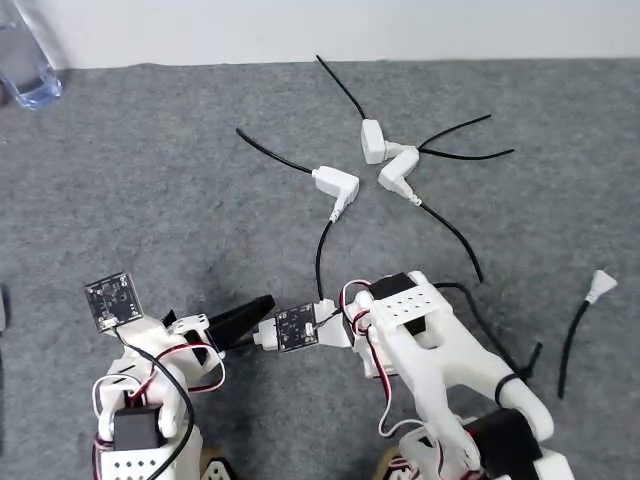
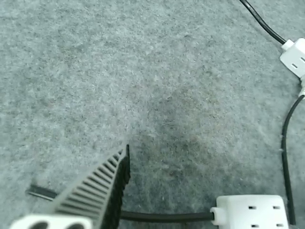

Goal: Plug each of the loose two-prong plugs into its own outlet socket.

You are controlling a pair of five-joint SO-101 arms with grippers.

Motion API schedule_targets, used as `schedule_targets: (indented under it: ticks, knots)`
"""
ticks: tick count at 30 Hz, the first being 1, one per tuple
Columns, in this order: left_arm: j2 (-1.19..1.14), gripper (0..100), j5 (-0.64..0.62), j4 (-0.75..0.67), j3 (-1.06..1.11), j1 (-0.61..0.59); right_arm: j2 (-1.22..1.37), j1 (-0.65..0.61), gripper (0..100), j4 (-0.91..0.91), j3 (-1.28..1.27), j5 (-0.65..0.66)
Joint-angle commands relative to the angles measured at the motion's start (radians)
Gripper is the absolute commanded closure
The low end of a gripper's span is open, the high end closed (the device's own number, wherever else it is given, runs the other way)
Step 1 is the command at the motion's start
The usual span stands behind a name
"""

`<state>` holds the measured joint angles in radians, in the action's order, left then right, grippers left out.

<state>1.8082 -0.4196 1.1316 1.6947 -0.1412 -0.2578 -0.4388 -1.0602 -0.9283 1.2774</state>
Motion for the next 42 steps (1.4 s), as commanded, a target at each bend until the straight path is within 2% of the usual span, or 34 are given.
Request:
schedule_targets:
  ticks: [1, 8, 17, 23, 29, 33, 42]
  knots:
    - [0.005, 35, -0.005, 0.006, -0.012, -0.002, -0.025, -0.002, 78.3, 0.045, 0.005, -0.005]
    - [0.005, 35, -0.005, 0.006, -0.012, -0.002, -0.027, 0.002, 78.3, 0.202, -0.074, -0.005]
    - [0.005, 35, -0.005, 0.006, -0.012, -0.002, -0.025, 0.070, 78.3, 0.257, -0.072, -0.002]
    - [0.005, 35, -0.005, 0.020, -0.012, 0.003, -0.035, 0.070, 78.3, 0.257, -0.072, -0.011]
    - [0.005, 35, -0.005, 0.020, -0.012, 0.002, -0.047, 0.073, 78.3, 0.268, -0.058, -0.146]
    - [0.005, 35, -0.005, 0.020, -0.012, 0.002, -0.074, 0.085, 78.3, 0.354, -0.100, -0.229]
    - [0.005, 35, -0.005, 0.020, -0.012, 0.000, -0.191, 0.090, 78.3, 0.486, -0.241, -0.189]
